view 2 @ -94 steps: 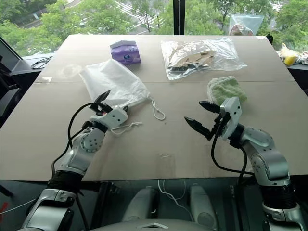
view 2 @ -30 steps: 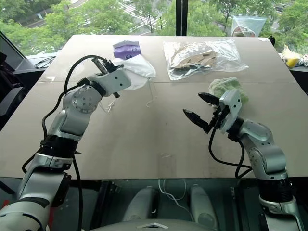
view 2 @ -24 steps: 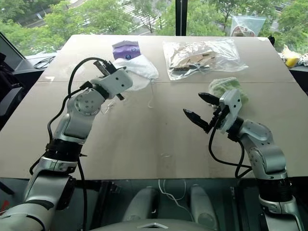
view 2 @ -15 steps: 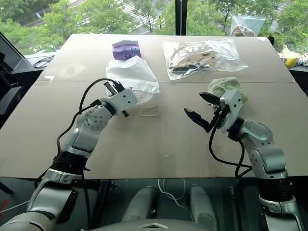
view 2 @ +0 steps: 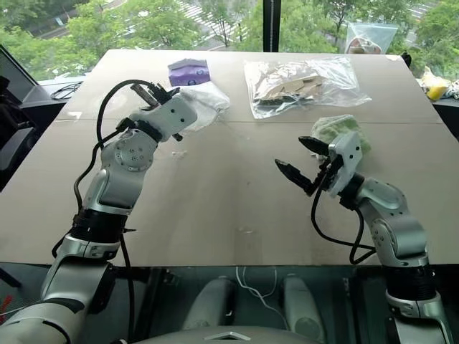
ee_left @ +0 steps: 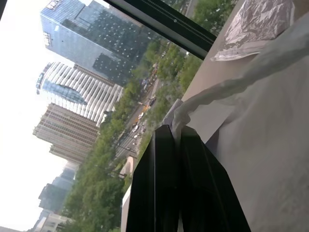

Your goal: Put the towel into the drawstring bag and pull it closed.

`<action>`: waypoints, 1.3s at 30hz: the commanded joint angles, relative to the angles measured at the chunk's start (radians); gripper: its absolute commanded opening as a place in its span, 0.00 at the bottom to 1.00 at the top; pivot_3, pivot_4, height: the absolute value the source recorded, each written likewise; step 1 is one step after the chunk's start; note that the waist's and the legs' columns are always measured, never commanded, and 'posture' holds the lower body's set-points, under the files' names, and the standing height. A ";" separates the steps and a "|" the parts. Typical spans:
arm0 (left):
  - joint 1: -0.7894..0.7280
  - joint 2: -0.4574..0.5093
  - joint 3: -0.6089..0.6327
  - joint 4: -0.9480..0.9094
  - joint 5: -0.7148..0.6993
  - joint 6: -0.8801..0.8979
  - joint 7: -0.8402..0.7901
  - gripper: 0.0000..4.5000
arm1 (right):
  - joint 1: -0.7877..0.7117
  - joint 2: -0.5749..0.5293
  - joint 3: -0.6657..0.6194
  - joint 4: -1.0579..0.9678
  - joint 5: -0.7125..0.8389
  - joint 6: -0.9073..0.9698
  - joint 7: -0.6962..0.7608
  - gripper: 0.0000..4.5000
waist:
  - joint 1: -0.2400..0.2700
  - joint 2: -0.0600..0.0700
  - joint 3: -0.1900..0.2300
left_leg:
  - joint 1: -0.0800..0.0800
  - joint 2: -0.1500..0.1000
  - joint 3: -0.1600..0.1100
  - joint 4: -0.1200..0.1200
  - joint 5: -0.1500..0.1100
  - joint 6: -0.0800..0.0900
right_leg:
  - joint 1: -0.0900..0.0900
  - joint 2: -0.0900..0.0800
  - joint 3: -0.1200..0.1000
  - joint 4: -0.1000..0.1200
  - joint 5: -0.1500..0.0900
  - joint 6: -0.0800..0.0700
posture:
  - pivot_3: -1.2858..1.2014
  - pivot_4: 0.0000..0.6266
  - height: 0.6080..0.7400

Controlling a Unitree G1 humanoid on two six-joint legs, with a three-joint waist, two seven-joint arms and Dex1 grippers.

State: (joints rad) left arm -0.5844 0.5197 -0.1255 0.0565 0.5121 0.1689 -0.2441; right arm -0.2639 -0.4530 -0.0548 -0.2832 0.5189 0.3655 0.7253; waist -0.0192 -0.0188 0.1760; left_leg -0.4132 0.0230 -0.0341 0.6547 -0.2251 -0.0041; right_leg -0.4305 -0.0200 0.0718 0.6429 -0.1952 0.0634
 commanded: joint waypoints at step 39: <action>-0.176 -0.065 0.122 0.031 -0.271 0.151 -0.032 0.01 | -0.708 0.002 -0.341 1.413 -0.102 0.039 -0.066 1.00 | -0.034 -0.003 -0.001 | 0.000 -0.001 0.000 -0.004 0.000 0.000 | -0.001 0.000 0.000 -0.001 0.001 -0.001 | 0.52 0.24 1.00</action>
State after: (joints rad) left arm -0.7524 0.4433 -0.0084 0.1372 0.2352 0.3302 -0.2832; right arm -0.9474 -0.4643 -0.4035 1.1047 0.4100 0.3934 0.6108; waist -0.0534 -0.0213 0.1752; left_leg -0.4136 0.0225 -0.0344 0.6513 -0.2250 -0.0041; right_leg -0.4309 -0.0200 0.0721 0.6416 -0.1945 0.0628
